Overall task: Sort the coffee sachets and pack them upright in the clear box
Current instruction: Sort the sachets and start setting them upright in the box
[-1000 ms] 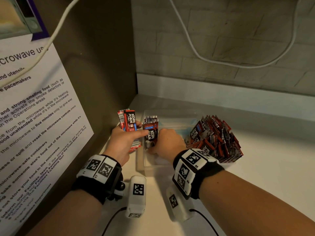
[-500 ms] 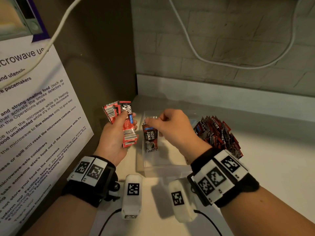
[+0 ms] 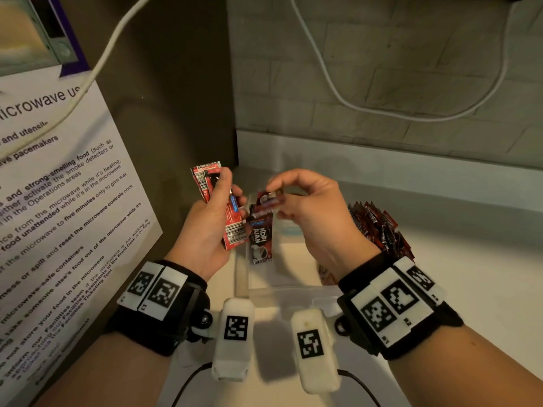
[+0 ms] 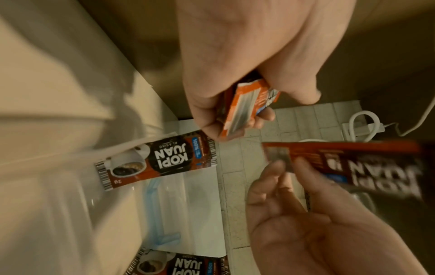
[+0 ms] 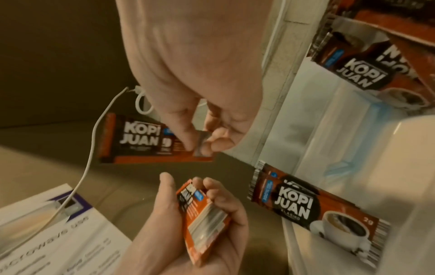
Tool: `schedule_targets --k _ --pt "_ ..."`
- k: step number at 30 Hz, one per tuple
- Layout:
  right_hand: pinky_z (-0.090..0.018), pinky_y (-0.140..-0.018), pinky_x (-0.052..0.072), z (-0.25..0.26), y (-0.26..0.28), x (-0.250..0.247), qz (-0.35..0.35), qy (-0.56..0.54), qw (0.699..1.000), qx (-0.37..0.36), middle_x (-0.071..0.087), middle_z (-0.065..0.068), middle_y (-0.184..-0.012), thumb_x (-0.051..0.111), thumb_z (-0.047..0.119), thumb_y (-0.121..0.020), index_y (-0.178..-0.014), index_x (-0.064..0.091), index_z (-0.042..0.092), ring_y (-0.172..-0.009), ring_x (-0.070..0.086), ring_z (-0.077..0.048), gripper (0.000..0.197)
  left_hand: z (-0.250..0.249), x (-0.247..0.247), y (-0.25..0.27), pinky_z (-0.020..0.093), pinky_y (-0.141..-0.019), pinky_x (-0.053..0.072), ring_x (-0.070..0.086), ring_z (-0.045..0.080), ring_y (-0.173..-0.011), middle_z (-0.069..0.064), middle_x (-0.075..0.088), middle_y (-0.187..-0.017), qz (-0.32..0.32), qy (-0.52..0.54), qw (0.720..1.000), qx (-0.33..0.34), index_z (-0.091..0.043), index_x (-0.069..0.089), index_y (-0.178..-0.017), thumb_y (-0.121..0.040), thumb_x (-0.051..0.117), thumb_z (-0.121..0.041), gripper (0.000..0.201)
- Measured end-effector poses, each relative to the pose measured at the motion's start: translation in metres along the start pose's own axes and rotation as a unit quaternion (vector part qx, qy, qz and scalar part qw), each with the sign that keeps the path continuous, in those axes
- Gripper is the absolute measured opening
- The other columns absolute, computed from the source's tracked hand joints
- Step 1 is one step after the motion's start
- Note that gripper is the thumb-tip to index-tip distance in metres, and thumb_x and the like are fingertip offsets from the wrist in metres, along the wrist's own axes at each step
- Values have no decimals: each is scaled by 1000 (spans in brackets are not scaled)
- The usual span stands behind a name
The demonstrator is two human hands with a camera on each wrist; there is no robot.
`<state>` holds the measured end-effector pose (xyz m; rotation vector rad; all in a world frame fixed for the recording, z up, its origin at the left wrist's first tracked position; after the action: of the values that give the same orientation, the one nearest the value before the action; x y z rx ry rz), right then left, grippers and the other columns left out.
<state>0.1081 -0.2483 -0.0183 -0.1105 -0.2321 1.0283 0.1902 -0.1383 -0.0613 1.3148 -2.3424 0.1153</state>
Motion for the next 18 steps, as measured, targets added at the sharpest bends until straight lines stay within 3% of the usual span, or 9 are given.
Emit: schedule_targets --k 2,5,9,13,15,18 --pt "-19 -63 50 5 -1 -3 13 -32 999 -30 58 -7 -103 60 -20 -69 -60 68 17 -85 61 -9 39 2 4 0 28 -57 50 66 15 -65 0 69 -72 15 0 1000 -16 -18 62 -80 -72 68 -44 28" --pt "-22 -69 53 3 2 -1 60 -44 997 -24 53 -6 -109 59 -23 -74 -54 70 18 -88 60 -7 47 0 14 2 28 -58 52 68 16 -68 2 70 -75 63 7 998 -25 -16 63 -80 -74 70 -22 11" --pt "-23 -70 54 -4 5 -1 75 -42 996 -13 60 -1 -97 57 -24 -74 -61 71 18 -84 61 -10 46 -5 20 -1 26 -56 54 65 16 -64 5 64 -76 84 39 996 -19 -17 57 -80 -64 68 -6 22" --pt "-22 -62 52 -10 9 -4 77 -72 994 25 64 -2 -101 62 -16 -77 -106 60 19 -83 64 -11 46 -6 12 -2 22 -51 53 67 13 -61 6 68 -80 42 115 992 -16 -18 56 -82 -72 65 1 24" --pt "-23 -64 52 -14 13 -3 70 -76 994 36 67 -1 -101 64 -12 -79 -108 58 16 -78 66 -11 42 -5 7 -4 20 -52 52 70 14 -65 8 70 -83 25 134 990 -17 -19 56 -83 -75 63 5 27" --pt "-21 -62 51 -12 15 -3 22 -92 995 22 69 -6 -95 63 -5 -84 -94 64 12 -75 67 -12 20 -3 10 -2 20 -52 52 71 16 -68 8 69 -79 41 82 996 -3 -18 55 -85 -71 64 10 33"
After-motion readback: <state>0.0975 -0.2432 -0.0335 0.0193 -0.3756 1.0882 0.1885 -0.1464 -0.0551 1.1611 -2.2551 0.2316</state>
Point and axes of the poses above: each hand's wrist, its own y-axis away from the middle knuckle, its own x-axis out of the palm, z = x × y, the point moved 8 cm from there along -y, towards the middle knuckle
